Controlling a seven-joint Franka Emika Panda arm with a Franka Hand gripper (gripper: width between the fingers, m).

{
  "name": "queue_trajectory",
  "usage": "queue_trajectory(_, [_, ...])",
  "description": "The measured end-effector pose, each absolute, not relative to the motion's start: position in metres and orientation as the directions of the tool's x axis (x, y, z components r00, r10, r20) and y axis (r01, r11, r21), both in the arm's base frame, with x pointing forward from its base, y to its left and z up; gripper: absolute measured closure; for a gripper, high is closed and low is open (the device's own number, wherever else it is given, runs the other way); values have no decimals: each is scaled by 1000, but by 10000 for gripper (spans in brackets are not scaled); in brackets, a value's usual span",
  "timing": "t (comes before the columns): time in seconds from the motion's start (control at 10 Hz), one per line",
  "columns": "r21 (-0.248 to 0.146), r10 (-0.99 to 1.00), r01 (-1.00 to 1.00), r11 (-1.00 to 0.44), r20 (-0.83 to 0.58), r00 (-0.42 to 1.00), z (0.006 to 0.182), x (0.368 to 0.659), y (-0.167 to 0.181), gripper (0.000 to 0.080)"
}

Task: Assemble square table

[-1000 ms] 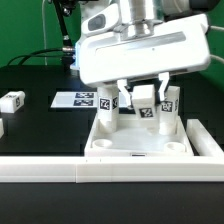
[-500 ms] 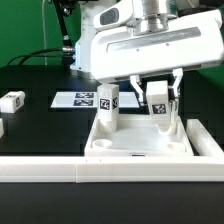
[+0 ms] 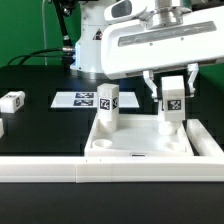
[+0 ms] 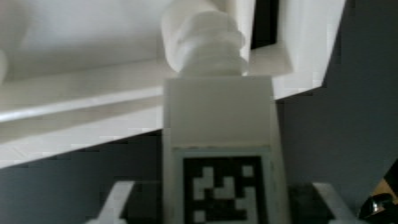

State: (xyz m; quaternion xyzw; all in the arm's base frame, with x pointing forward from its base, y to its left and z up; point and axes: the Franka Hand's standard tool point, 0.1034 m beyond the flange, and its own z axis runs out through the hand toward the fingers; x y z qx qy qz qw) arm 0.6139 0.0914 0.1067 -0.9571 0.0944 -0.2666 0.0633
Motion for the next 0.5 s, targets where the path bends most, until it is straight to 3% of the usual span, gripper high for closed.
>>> queue_trajectory(0.5, [-155, -192, -131, -979, 495, 847, 104, 614, 94, 509])
